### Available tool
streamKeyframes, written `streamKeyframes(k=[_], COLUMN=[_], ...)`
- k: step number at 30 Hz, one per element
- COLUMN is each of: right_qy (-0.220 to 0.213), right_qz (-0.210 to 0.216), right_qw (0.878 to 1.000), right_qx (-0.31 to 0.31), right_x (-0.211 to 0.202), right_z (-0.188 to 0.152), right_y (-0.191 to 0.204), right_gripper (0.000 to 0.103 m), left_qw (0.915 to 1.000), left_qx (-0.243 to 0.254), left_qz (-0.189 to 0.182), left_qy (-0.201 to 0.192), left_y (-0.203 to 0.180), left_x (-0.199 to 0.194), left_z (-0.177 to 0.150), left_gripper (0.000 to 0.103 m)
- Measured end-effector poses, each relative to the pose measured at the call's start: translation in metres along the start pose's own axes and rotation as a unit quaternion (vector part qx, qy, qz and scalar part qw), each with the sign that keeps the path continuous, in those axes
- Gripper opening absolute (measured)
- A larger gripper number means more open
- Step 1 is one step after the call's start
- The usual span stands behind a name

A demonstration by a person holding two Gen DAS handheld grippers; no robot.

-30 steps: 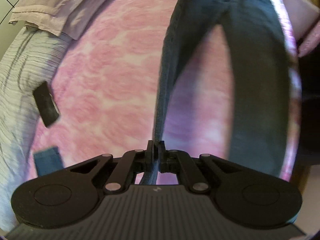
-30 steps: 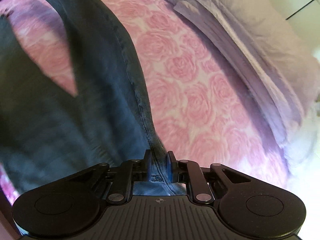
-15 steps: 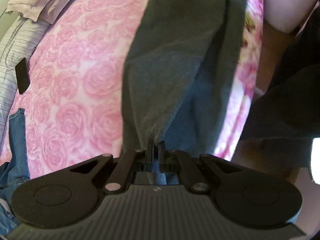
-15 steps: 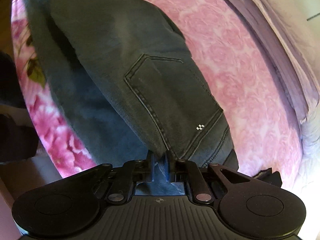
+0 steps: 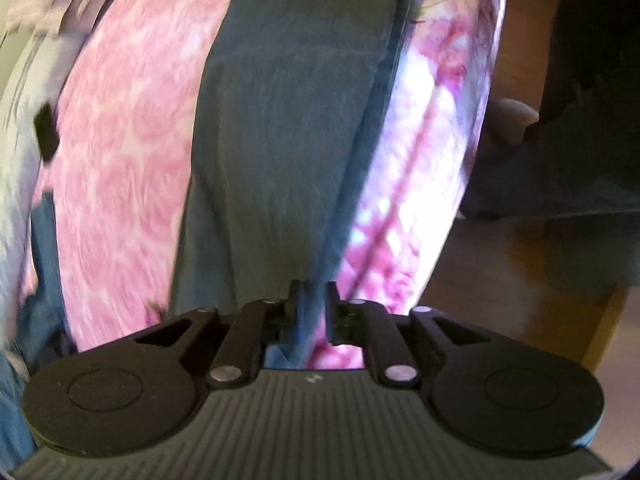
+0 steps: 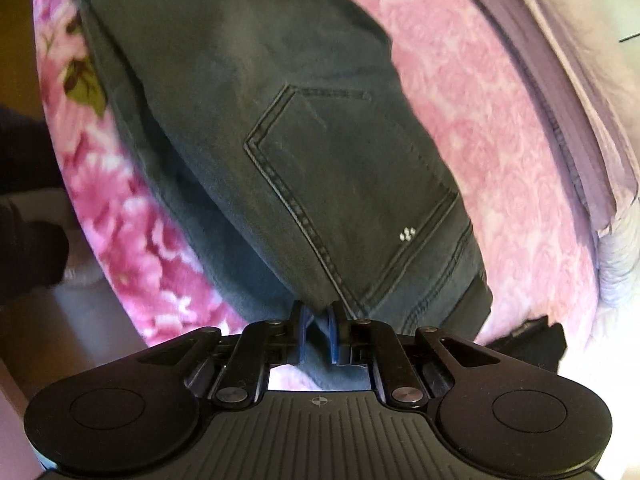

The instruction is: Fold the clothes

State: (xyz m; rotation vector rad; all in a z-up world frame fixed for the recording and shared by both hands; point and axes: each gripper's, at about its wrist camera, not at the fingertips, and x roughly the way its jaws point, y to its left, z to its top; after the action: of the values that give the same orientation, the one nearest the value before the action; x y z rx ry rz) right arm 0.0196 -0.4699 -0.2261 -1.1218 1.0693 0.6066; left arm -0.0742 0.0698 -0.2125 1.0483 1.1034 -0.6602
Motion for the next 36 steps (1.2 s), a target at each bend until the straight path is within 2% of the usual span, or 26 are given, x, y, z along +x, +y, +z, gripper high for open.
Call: streamKeyframes(k=[1, 3, 4, 6, 9, 10, 13, 17, 20, 22, 23, 24, 25, 28, 30, 32, 33, 34, 36], right_qy=[0.005, -0.002, -0.013, -0.030, -0.048, -0.056, -0.072, -0.074, -0.070, -0.066, -0.064, -0.061, -0.058, -0.060, -0.068, -0.071, -0.069, -0.067, -0.065], right_qz=[-0.009, -0.018, -0.016, -0.004, 0.018, 0.026, 0.051, 0.089, 0.104, 0.112, 0.119, 0.126, 0.132, 0.142, 0.145, 0.148, 0.150, 0.150, 0.150], right_qw=[1.000, 1.000, 1.000, 0.999, 0.997, 0.995, 0.990, 0.982, 0.980, 0.978, 0.976, 0.974, 0.972, 0.970, 0.968, 0.966, 0.965, 0.964, 0.964], right_qx=[-0.004, 0.001, 0.010, 0.034, 0.065, 0.077, 0.111, 0.147, 0.152, 0.163, 0.173, 0.180, 0.185, 0.190, 0.195, 0.202, 0.205, 0.207, 0.209], right_x=[-0.004, -0.016, -0.025, -0.039, -0.053, -0.056, -0.063, -0.067, -0.071, -0.073, -0.074, -0.075, -0.077, -0.086, -0.092, -0.096, -0.095, -0.094, -0.094], right_z=[0.002, 0.009, 0.014, 0.028, 0.060, 0.074, 0.124, 0.192, 0.236, 0.260, 0.271, 0.280, 0.290, 0.314, 0.327, 0.339, 0.343, 0.346, 0.352], right_y=[0.001, -0.002, -0.004, -0.003, 0.010, 0.016, 0.043, 0.082, 0.111, 0.128, 0.134, 0.140, 0.145, 0.158, 0.163, 0.168, 0.171, 0.174, 0.178], right_gripper=[0.017, 0.073, 0.078, 0.078, 0.078, 0.078, 0.078, 0.078, 0.078, 0.078, 0.078, 0.078, 0.078, 0.078, 0.078, 0.078, 0.078, 0.078, 0.078], left_qw=[0.9998, 0.9978, 0.9954, 0.9873, 0.9687, 0.9634, 0.9549, 0.9575, 0.9582, 0.9564, 0.9558, 0.9564, 0.9575, 0.9607, 0.9558, 0.9472, 0.9430, 0.9395, 0.9372], left_qx=[-0.017, -0.066, -0.094, -0.156, -0.242, -0.260, -0.283, -0.258, -0.234, -0.220, -0.213, -0.203, -0.192, -0.178, -0.189, -0.205, -0.208, -0.209, -0.203], left_qz=[-0.003, -0.007, -0.008, -0.010, -0.008, -0.010, -0.029, -0.088, -0.131, -0.156, -0.168, -0.174, -0.177, -0.163, -0.171, -0.192, -0.209, -0.224, -0.242], left_qy=[0.000, -0.008, -0.014, -0.029, -0.054, -0.063, -0.085, -0.094, -0.099, -0.111, -0.114, -0.117, -0.121, -0.137, -0.146, -0.154, -0.154, -0.153, -0.148], left_y=[0.001, 0.009, 0.015, 0.033, 0.073, 0.087, 0.125, 0.156, 0.169, 0.174, 0.177, 0.180, 0.183, 0.200, 0.210, 0.219, 0.220, 0.220, 0.215], left_x=[-0.005, -0.015, -0.020, -0.026, -0.026, -0.021, 0.003, 0.051, 0.082, 0.089, 0.090, 0.088, 0.085, 0.072, 0.071, 0.075, 0.079, 0.084, 0.096], left_z=[-0.005, -0.015, -0.020, -0.032, -0.050, -0.057, -0.072, -0.082, -0.092, -0.097, -0.098, -0.099, -0.101, -0.107, -0.112, -0.117, -0.117, -0.117, -0.115], left_gripper=[0.017, 0.021, 0.021, 0.023, 0.024, 0.025, 0.026, 0.026, 0.026, 0.026, 0.023, 0.004, 0.000, 0.000, 0.000, 0.014, 0.034, 0.046, 0.044])
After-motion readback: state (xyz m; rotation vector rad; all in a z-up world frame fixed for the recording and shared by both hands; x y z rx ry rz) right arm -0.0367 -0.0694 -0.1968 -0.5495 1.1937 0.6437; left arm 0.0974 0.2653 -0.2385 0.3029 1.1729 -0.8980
